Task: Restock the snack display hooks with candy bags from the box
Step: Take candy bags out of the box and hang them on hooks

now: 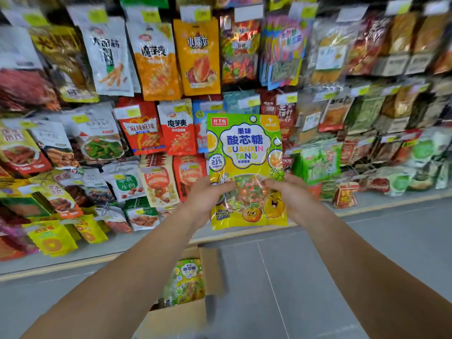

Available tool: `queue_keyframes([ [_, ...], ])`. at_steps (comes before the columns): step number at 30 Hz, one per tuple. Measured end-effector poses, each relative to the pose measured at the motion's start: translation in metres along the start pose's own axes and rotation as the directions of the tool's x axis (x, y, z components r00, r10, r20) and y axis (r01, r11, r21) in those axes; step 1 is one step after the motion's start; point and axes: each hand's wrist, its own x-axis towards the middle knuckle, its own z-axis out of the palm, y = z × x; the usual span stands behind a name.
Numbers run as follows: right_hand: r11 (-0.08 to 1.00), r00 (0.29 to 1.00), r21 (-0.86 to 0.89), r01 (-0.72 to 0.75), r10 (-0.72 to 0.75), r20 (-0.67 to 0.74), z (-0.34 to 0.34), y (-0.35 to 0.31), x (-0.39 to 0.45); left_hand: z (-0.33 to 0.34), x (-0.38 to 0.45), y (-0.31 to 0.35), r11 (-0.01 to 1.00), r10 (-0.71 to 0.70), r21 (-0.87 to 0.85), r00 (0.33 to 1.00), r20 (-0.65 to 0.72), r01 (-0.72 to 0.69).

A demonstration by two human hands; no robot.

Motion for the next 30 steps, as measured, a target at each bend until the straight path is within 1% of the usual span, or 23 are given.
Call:
queue_keyframes([
  [2,1.0,1.0,0.002,0.026,-0.026,-0.014,-0.018,-0.02,0.007,0.016,0.018,0.015,0.999,0.046,0.014,0.999,0.028,-0.047],
  [5,0.993,0.992,0.026,0.115,-0.114,-0.045,-0.044,-0.057,0.029,0.041,0.053,0.043,0.99,0.134,0.031,0.99,0.051,-0.135],
  [7,0.989,0.988,0.014,0.146,-0.145,-0.057,-0.059,-0.081,0.044,0.063,0.065,0.069,0.989,0.141,0.029,0.987,0.083,-0.144],
  [9,0.985,0.984,0.027,0.17,-0.168,-0.064,-0.072,-0.101,0.062,0.077,0.08,0.088,0.986,0.166,-0.02,0.985,0.044,-0.165],
  [10,0.984,0.983,0.037,0.173,-0.17,-0.07,-0.078,-0.109,0.071,0.084,0.089,0.095,0.985,0.174,-0.016,0.984,0.047,-0.173],
  [11,0.979,0.978,0.038,0.198,-0.194,-0.08,-0.083,-0.12,0.083,0.09,0.1,0.104,0.981,0.193,-0.035,0.979,0.065,-0.191],
  [12,0.981,0.979,0.022,0.192,-0.19,-0.075,-0.084,-0.119,0.087,0.092,0.103,0.105,0.981,0.196,-0.018,0.978,0.067,-0.195],
  [14,0.978,0.976,0.028,0.207,-0.204,-0.083,-0.094,-0.14,0.112,0.103,0.128,0.126,0.975,0.223,-0.022,0.968,0.118,-0.222],
  [16,0.97,0.967,0.045,0.241,-0.236,-0.097,-0.102,-0.165,0.137,0.115,0.15,0.15,0.969,0.246,-0.036,0.961,0.127,-0.243],
  [18,0.965,0.962,0.035,0.259,-0.255,-0.097,-0.109,-0.188,0.161,0.125,0.173,0.17,0.965,0.262,-0.026,0.956,0.131,-0.261],
  [20,0.966,0.963,0.015,0.257,-0.255,-0.092,-0.113,-0.208,0.184,0.137,0.192,0.193,0.948,0.316,-0.024,0.939,0.132,-0.316],
  [21,0.96,0.957,0.003,0.279,-0.278,-0.081,-0.116,-0.223,0.2,0.143,0.214,0.21,0.939,0.345,-0.03,0.934,0.091,-0.344],
  [23,0.952,0.949,-0.034,0.305,-0.307,-0.077,-0.119,-0.239,0.219,0.146,0.239,0.229,0.918,0.394,-0.046,0.918,0.034,-0.393],
  [24,0.946,0.943,-0.061,0.317,-0.322,-0.09,-0.12,-0.246,0.228,0.149,0.253,0.239,0.905,0.421,-0.067,0.907,0.023,-0.419],
  [26,0.917,0.916,-0.14,0.373,-0.388,-0.103,-0.122,-0.267,0.25,0.154,0.276,0.26,0.877,0.48,-0.038,0.877,0.015,-0.479],
  [28,0.83,0.86,-0.326,0.452,-0.503,-0.089,-0.121,-0.289,0.272,0.156,0.299,0.274,0.858,0.513,-0.031,0.858,0.004,-0.513],
  [30,0.734,0.786,-0.456,0.504,-0.608,-0.108,-0.116,-0.315,0.289,0.155,0.314,0.289,0.847,0.53,-0.018,0.848,-0.024,-0.531],
])
